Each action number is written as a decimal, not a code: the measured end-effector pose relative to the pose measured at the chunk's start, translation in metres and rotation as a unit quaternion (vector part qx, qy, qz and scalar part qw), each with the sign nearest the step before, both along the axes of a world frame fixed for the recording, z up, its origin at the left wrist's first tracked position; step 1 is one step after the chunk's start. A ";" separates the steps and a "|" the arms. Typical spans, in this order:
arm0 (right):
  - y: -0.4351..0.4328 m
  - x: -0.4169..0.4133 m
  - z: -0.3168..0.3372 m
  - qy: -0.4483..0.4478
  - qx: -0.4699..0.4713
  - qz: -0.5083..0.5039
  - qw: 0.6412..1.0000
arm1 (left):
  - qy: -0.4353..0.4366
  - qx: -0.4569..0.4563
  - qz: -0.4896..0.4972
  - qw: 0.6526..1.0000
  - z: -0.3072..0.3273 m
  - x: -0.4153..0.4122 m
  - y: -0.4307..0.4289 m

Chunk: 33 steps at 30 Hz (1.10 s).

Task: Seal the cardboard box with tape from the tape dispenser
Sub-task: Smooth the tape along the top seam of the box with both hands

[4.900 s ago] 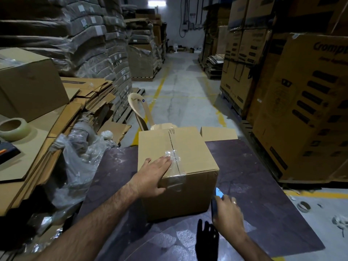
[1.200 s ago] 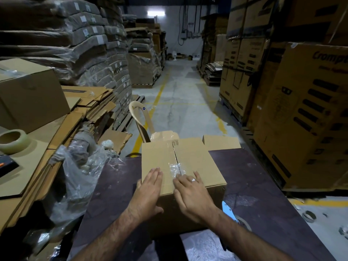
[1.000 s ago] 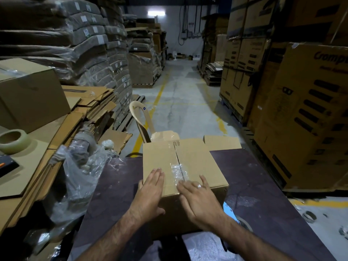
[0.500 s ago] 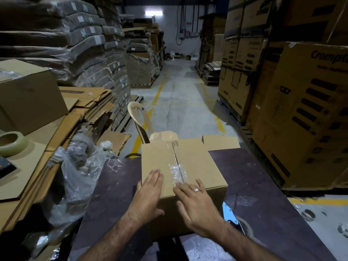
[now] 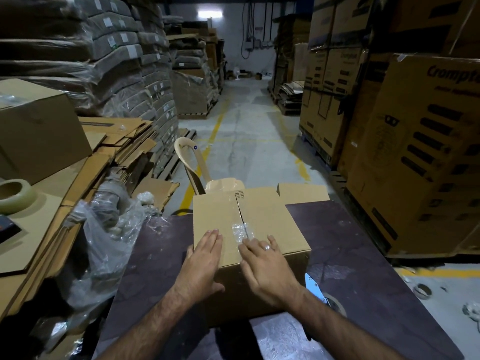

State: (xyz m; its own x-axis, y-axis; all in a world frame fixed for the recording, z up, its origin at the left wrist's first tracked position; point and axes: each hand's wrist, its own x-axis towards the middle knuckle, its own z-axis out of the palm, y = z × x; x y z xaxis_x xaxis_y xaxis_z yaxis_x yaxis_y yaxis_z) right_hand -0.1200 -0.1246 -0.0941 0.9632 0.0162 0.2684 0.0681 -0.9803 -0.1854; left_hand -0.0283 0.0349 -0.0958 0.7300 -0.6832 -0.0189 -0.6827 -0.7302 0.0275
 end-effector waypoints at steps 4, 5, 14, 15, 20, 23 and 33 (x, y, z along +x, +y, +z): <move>-0.020 -0.020 -0.008 0.003 -0.033 0.018 0.999 | 0.002 -0.003 0.002 1.000 0.000 -0.002 -0.001; -0.025 -0.014 -0.006 0.003 -0.038 -0.005 0.999 | 0.002 0.000 0.001 1.000 0.002 -0.002 -0.001; 0.005 -0.041 -0.018 -0.010 -0.068 0.007 0.998 | -0.005 0.000 -0.001 1.000 -0.002 -0.003 -0.001; 0.004 -0.031 -0.016 -0.008 -0.071 -0.002 0.997 | -0.006 0.004 -0.004 1.000 -0.001 -0.004 -0.001; 0.003 0.019 0.006 0.051 -0.065 -0.004 0.997 | -0.001 0.015 -0.008 1.000 0.001 -0.001 0.000; 0.011 -0.005 -0.005 0.031 -0.045 0.022 0.998 | -0.002 0.011 -0.009 1.000 -0.001 -0.001 -0.001; 0.001 0.025 0.003 0.044 -0.047 0.023 0.998 | -0.003 0.012 -0.014 1.000 0.002 0.000 0.000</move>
State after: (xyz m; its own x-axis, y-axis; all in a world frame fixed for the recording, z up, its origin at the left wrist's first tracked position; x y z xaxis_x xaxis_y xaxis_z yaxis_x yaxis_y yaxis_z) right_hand -0.0952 -0.1236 -0.0915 0.9806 0.0823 0.1782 0.1012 -0.9898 -0.0998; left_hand -0.0279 0.0352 -0.0942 0.7105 -0.7030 -0.0315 -0.7032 -0.7110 0.0065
